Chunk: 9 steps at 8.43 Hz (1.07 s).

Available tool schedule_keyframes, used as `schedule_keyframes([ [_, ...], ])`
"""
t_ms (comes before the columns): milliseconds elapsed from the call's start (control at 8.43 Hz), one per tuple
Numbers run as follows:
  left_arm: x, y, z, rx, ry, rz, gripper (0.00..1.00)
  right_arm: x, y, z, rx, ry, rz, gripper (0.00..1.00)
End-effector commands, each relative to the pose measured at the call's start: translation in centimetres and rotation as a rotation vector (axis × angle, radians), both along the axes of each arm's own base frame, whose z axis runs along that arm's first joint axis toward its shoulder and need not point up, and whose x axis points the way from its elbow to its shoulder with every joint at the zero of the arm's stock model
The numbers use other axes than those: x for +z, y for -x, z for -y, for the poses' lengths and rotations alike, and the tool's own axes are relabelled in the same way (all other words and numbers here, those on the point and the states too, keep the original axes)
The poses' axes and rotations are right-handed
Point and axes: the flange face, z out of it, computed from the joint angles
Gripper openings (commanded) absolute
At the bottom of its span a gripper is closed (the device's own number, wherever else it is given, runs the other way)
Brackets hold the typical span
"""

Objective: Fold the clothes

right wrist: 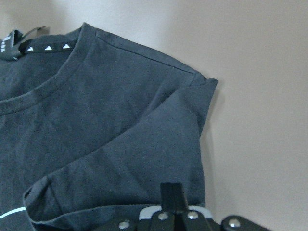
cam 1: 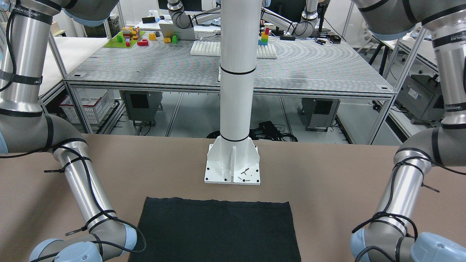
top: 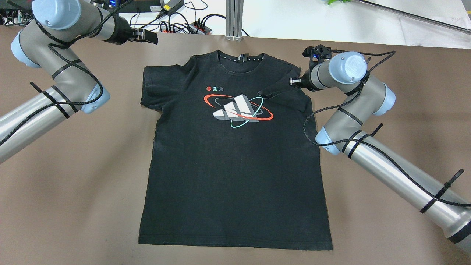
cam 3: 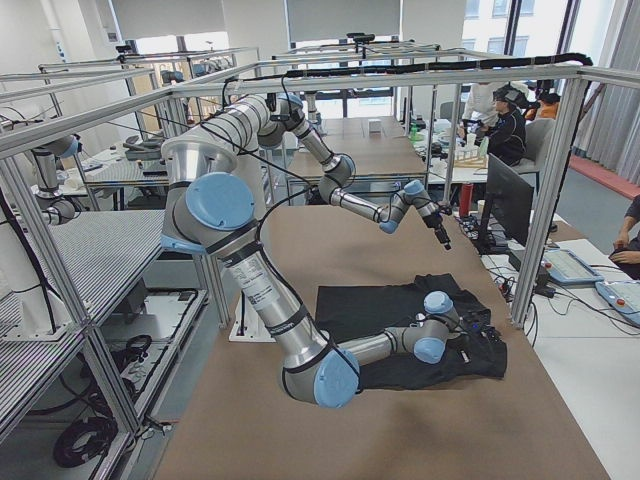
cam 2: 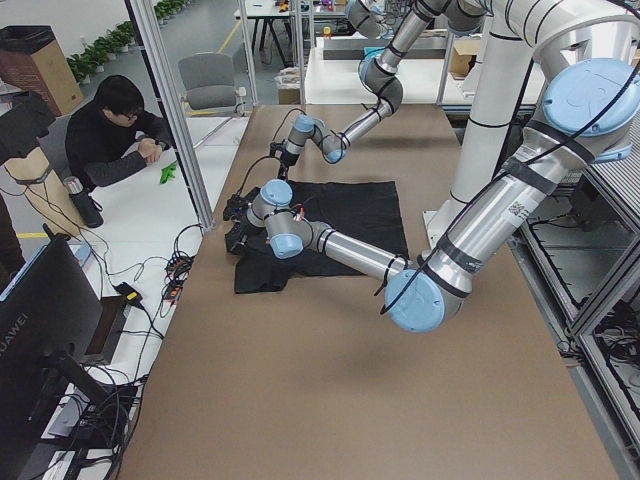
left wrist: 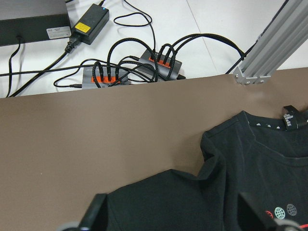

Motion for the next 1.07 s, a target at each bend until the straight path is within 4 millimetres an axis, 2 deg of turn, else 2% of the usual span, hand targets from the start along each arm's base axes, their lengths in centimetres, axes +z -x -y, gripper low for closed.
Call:
schedule_keyframes([
  [0,0.0,0.2,0.1,-0.004,0.0,0.0,0.95,-2.2,-1.5,-1.5,-0.017,0.003,0.018,0.0],
  [119,0.0,0.2,0.1,-0.004,0.0,0.0,0.95,-1.5,-2.4,-2.7,-0.019,-0.002,0.023,0.0],
  [237,0.1,0.4,0.1,-0.006,0.001,-0.001,0.95,-1.6,-2.7,-3.1,-0.018,-0.008,0.026,0.0],
  [356,0.2,0.4,0.1,-0.006,0.001,-0.001,0.95,-0.6,-2.5,-2.8,-0.018,0.008,0.008,0.05],
  [475,0.2,0.4,0.1,-0.006,0.001,-0.001,0.95,1.2,-2.4,-2.1,-0.018,0.025,-0.013,0.16],
  [712,0.3,0.1,0.1,-0.004,0.005,0.004,0.95,1.1,-2.3,-0.4,0.012,0.024,-0.033,0.54],
  [831,0.2,0.1,0.2,-0.004,0.005,0.004,0.95,0.5,-1.6,0.7,0.027,0.027,-0.044,0.65],
  [950,0.1,0.0,0.1,-0.002,0.004,0.003,0.95,0.5,-1.4,1.2,0.033,0.031,-0.049,0.68],
])
